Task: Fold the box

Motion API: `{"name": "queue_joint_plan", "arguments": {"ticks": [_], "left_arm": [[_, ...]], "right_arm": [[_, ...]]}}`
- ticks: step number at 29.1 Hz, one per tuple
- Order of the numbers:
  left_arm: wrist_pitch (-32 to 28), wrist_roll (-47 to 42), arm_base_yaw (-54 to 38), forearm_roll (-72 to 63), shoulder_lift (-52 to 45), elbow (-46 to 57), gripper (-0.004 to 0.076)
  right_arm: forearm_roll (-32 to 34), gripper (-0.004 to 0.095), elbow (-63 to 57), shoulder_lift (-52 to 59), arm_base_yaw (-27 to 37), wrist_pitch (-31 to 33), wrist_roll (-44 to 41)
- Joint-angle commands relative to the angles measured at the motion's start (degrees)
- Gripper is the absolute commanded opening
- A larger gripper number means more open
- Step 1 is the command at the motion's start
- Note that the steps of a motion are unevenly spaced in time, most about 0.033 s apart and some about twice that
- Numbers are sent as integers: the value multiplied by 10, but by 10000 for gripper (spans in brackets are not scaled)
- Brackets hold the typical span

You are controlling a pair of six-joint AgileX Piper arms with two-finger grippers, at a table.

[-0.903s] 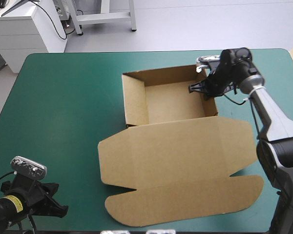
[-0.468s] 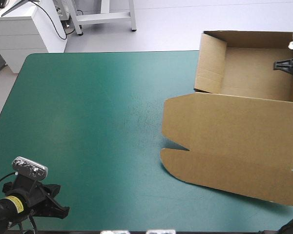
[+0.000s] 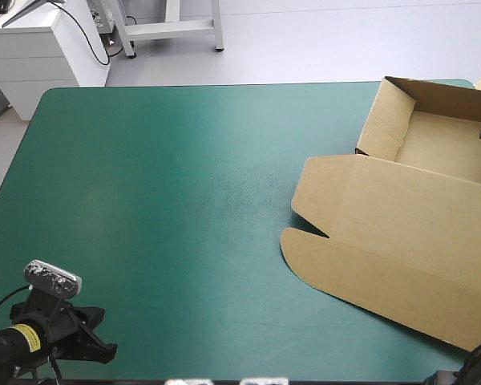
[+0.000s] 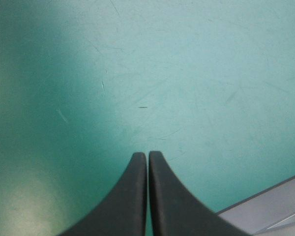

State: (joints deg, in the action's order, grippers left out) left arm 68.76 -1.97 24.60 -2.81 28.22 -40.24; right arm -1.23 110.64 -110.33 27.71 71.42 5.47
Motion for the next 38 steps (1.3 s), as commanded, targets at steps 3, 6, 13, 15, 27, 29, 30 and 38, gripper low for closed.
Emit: {"name": "queue_joint_plan", "arguments": {"ticks": [3, 6, 13, 15, 27, 29, 30, 38], "left_arm": [[-23, -1, -1, -4, 5, -13, -8], [-14, -1, -1, -4, 5, -13, -8], [-14, 3, -1, -4, 5, -13, -8], [-32, 3, -1, -4, 5, -13, -8], [-184, 3, -1, 20, 5, -13, -8], [-197, 3, -1, 18, 3, -13, -8], [-211, 1, -1, 18, 0, -13, -8], [-227, 27, -1, 25, -72, -11, -8]], "right_arm": [[23, 340, 16, 23, 3, -1, 8], [71, 486, 16, 20, 3, -2, -15], [88, 504, 42, 47, 3, -1, -39], [36, 477, 45, 80, 3, -1, -26], [-156, -2, -50, 305, -84, 0, 70], [-156, -2, -78, 343, -129, -2, 74], [-156, -2, -86, 355, -143, -5, 74], [-62, -2, -229, 509, -356, -40, 77]]}}
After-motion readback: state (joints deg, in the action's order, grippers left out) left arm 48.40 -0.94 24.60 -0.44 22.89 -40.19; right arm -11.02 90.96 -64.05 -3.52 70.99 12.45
